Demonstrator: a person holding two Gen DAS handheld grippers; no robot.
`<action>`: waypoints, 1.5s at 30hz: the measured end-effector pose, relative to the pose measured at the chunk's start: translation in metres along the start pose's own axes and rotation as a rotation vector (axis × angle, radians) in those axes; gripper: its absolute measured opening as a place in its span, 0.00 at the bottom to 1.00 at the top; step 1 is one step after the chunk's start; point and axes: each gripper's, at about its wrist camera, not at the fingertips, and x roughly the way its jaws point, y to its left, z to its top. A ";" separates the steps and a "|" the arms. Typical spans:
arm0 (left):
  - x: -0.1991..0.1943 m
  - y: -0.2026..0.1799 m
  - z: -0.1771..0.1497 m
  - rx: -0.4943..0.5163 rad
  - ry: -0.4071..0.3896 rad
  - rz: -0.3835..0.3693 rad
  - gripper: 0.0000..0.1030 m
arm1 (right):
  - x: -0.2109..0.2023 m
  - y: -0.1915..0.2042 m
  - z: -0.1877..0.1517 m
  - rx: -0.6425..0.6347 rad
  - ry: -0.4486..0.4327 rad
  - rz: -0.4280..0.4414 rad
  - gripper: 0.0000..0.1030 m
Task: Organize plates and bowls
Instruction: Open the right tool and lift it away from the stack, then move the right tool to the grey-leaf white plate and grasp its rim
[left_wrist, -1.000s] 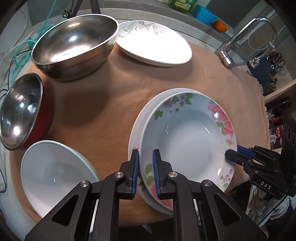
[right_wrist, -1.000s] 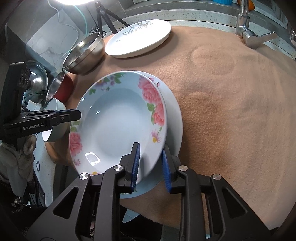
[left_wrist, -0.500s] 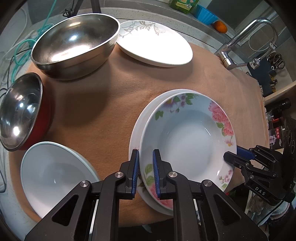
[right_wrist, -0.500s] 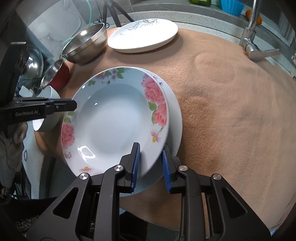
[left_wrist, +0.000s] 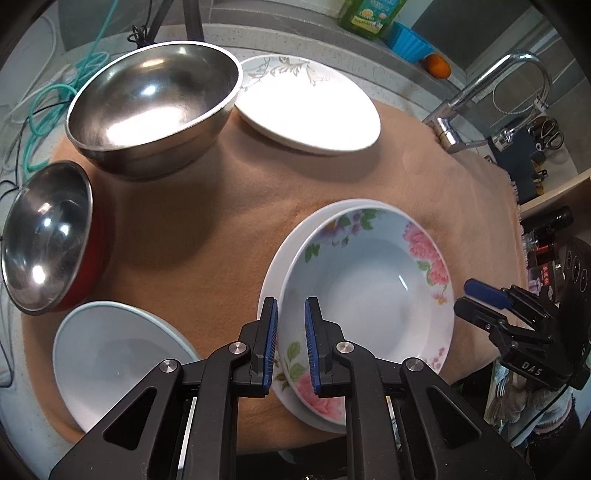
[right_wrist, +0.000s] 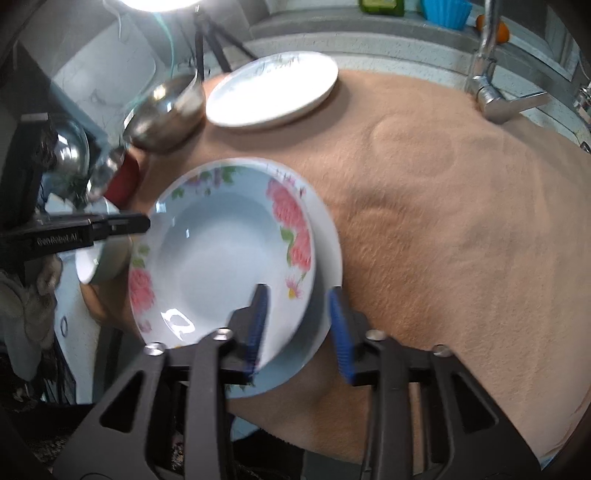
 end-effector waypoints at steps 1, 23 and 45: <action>-0.004 0.000 0.002 -0.003 -0.012 -0.005 0.13 | -0.006 -0.003 0.003 0.010 -0.027 0.004 0.53; -0.040 0.001 0.027 -0.013 -0.109 -0.123 0.13 | -0.064 -0.009 0.045 0.108 -0.256 -0.061 0.86; -0.005 0.002 0.059 -0.405 -0.225 -0.111 0.13 | -0.031 -0.063 0.187 -0.089 -0.105 0.110 0.56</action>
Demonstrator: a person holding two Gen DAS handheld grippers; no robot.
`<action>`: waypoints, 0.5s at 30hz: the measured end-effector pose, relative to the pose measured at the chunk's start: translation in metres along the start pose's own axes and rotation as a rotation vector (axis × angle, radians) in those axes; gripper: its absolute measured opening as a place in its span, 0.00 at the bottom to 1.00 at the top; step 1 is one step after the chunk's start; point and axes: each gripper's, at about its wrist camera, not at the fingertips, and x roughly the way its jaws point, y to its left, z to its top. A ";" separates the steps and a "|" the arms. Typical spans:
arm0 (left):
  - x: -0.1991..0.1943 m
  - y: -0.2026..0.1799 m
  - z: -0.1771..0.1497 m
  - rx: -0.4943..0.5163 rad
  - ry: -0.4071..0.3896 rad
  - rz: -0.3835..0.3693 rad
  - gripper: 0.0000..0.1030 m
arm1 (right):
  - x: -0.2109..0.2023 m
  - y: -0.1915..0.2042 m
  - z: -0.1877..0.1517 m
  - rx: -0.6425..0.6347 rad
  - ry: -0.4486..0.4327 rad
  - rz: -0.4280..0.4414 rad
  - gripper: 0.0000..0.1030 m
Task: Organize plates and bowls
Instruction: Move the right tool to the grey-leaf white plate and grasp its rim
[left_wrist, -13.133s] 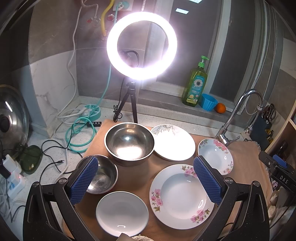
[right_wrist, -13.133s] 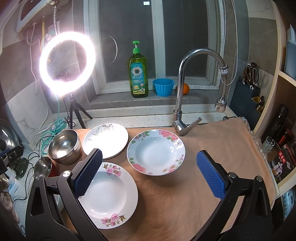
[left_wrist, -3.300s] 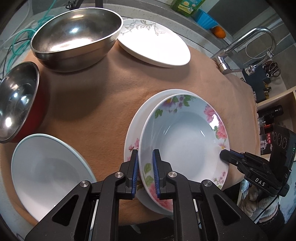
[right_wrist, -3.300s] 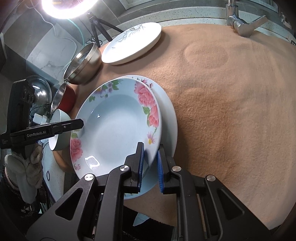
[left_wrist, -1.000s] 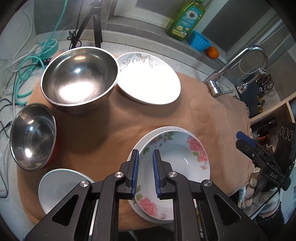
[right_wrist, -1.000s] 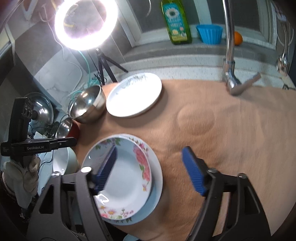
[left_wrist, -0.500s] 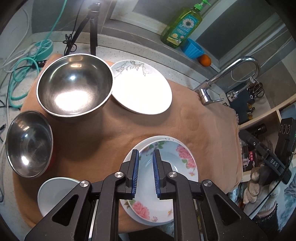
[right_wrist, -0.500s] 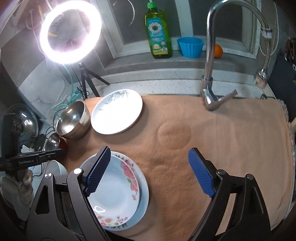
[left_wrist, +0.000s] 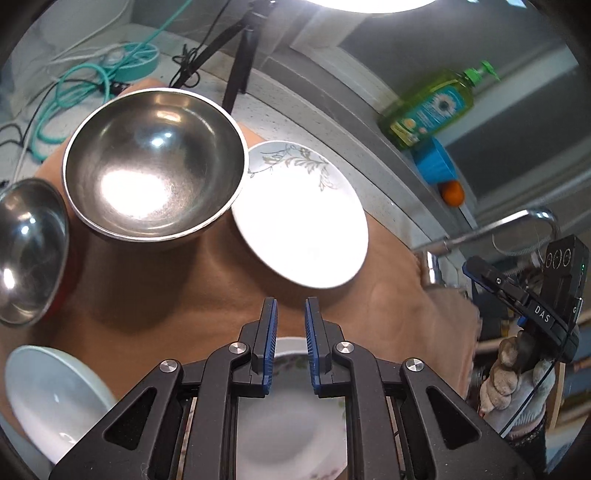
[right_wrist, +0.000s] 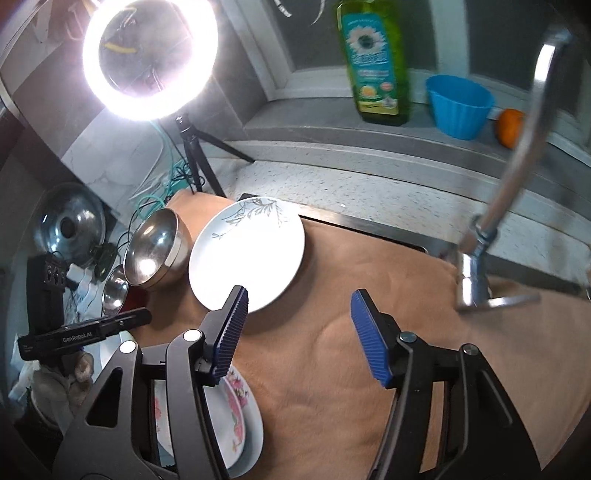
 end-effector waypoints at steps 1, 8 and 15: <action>0.004 -0.001 0.000 -0.019 -0.004 0.008 0.13 | 0.011 -0.003 0.009 -0.010 0.019 0.024 0.53; 0.029 -0.001 0.005 -0.136 -0.025 0.063 0.13 | 0.078 -0.009 0.049 -0.064 0.110 0.124 0.42; 0.045 0.006 0.014 -0.206 -0.050 0.124 0.13 | 0.127 -0.020 0.070 -0.068 0.180 0.171 0.38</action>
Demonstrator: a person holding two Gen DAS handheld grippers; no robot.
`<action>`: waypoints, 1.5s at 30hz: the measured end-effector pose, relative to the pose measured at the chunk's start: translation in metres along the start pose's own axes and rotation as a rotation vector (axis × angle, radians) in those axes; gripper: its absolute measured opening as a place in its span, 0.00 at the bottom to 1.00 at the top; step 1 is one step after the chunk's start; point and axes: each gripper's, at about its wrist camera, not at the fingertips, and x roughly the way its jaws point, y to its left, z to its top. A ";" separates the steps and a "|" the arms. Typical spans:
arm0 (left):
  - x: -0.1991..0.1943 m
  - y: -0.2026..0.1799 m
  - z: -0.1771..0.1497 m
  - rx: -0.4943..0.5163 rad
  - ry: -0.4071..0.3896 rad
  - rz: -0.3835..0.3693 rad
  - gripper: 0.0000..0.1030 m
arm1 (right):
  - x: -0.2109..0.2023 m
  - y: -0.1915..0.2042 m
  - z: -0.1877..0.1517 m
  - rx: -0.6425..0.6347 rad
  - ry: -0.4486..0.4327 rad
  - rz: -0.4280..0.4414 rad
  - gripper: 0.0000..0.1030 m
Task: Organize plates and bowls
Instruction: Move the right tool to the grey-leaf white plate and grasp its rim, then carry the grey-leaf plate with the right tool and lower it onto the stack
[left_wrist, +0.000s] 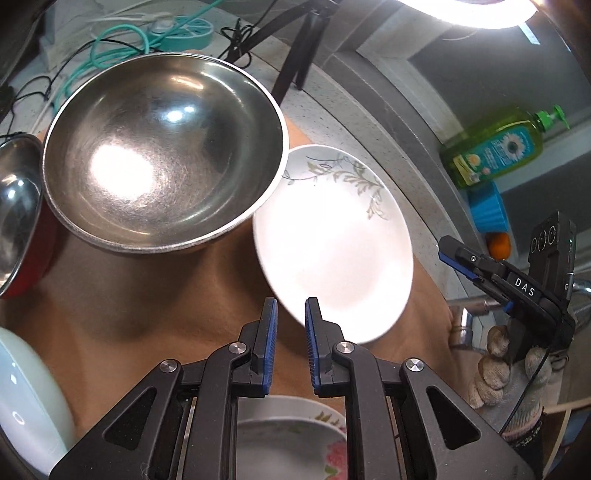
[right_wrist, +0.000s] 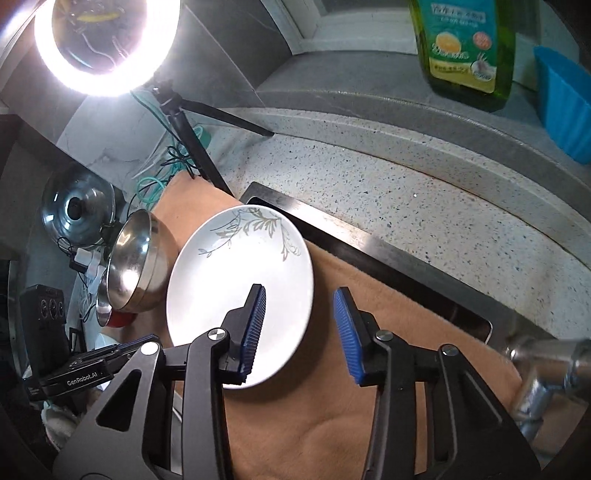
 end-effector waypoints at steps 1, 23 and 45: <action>0.001 0.001 0.002 -0.005 -0.001 0.007 0.13 | 0.005 -0.003 0.003 0.003 0.010 0.009 0.36; 0.023 0.006 0.014 -0.043 0.002 0.056 0.13 | 0.062 -0.007 0.029 -0.030 0.114 0.053 0.13; 0.010 -0.007 0.009 0.071 0.006 0.035 0.13 | 0.030 0.003 0.002 -0.040 0.066 -0.028 0.08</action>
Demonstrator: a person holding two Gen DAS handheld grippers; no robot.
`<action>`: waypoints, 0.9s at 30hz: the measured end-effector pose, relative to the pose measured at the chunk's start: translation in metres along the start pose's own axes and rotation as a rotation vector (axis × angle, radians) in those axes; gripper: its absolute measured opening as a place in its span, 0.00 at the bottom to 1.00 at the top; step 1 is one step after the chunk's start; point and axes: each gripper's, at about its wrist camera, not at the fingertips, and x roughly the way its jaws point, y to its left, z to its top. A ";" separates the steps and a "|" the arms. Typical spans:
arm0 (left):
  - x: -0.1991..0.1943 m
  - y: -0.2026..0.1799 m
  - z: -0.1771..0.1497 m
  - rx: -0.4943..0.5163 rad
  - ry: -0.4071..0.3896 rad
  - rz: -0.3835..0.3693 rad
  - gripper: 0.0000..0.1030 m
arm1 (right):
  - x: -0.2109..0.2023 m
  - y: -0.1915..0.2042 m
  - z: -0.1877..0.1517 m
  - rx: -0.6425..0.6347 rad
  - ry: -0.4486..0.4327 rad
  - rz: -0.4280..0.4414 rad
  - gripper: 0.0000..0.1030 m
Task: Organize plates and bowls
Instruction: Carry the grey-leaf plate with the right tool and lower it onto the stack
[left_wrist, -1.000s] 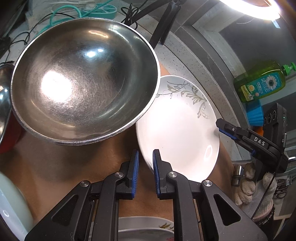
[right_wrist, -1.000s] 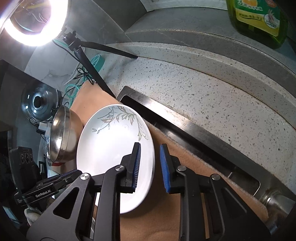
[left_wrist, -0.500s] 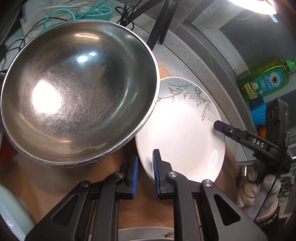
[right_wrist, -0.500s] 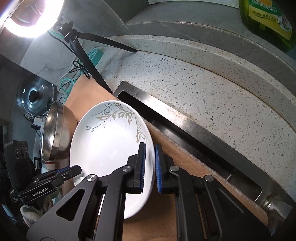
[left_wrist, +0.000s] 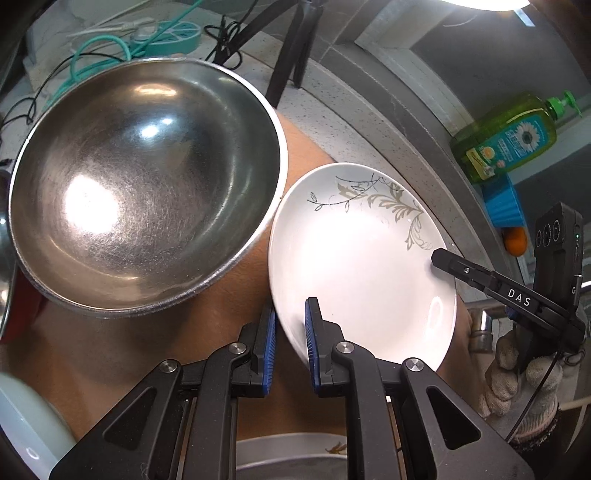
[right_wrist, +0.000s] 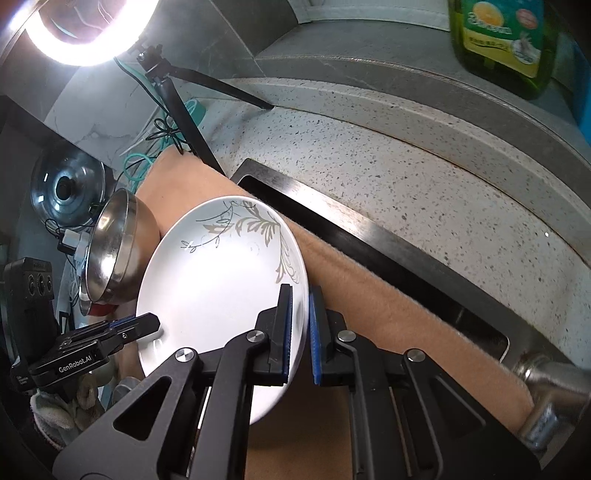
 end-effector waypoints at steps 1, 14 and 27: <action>-0.003 -0.002 -0.001 0.013 0.000 -0.007 0.13 | -0.004 0.001 -0.003 0.005 -0.006 -0.005 0.08; -0.037 -0.017 -0.011 0.202 0.036 -0.108 0.13 | -0.074 0.026 -0.067 0.133 -0.139 -0.076 0.08; -0.070 0.003 -0.036 0.396 0.106 -0.156 0.13 | -0.096 0.080 -0.164 0.269 -0.217 -0.137 0.08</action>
